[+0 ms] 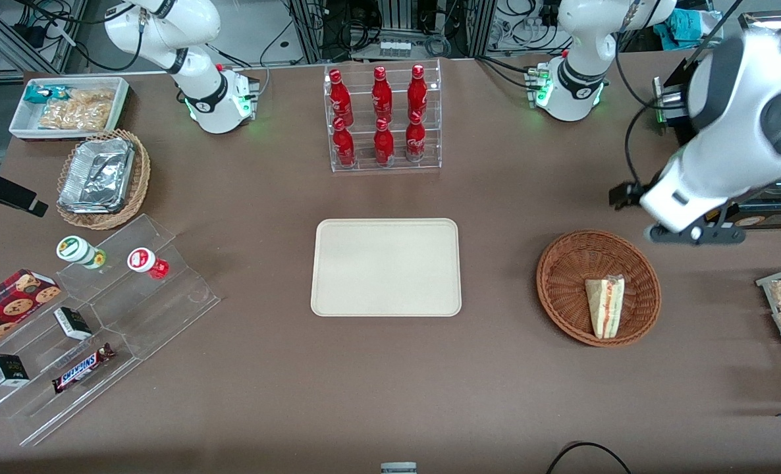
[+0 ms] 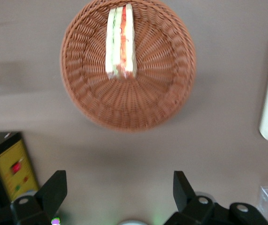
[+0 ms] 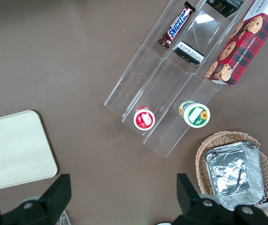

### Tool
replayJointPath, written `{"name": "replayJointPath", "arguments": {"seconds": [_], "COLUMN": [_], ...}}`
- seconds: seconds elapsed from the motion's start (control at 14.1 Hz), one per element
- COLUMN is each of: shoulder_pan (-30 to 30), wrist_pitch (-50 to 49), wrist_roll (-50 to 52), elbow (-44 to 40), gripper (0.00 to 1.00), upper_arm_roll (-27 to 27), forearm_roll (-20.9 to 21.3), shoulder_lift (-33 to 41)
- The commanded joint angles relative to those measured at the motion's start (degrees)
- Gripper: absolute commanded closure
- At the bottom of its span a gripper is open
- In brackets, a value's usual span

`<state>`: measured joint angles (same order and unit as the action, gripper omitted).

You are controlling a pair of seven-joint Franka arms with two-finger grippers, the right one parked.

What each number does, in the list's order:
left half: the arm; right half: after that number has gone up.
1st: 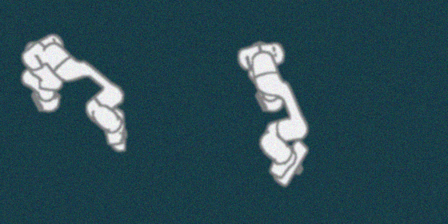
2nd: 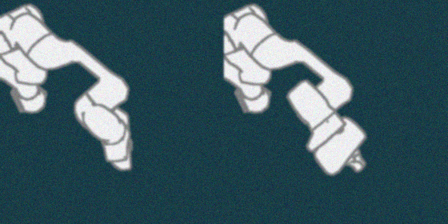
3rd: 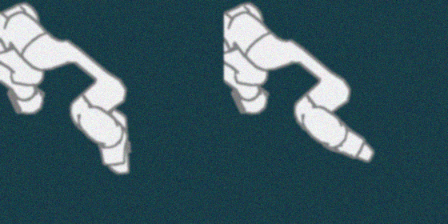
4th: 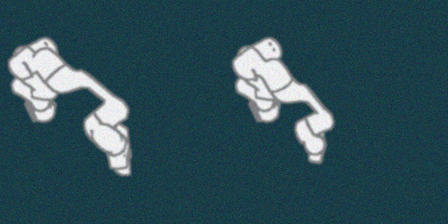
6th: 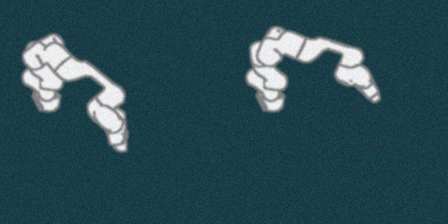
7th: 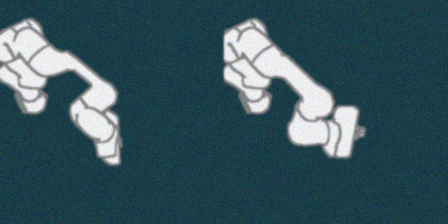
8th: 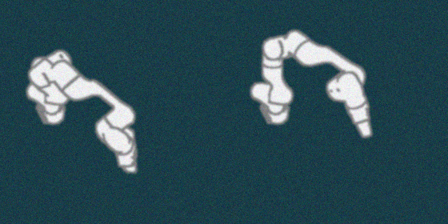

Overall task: Place sandwich from basket to tray
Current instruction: 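Move the left gripper over the sandwich in the wicker basket, then lower the left gripper and close it on the wrapped sandwich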

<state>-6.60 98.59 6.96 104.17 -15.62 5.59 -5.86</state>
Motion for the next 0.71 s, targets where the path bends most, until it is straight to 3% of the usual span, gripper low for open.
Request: {"name": "replayJointPath", "arguments": {"seconds": [0.0, 0.64], "shoulder_pan": [-0.4, -2.0], "wrist_pitch": [14.0, 28.0], "wrist_roll": [0.2, 0.2], "elbow": [11.0, 12.1], "gripper": [0.0, 0.0], "upper_arm_roll": [1.4, 2.8], "forearm_roll": [-0.5, -0.8], "shoulder_lift": [-0.6, -11.2]}}
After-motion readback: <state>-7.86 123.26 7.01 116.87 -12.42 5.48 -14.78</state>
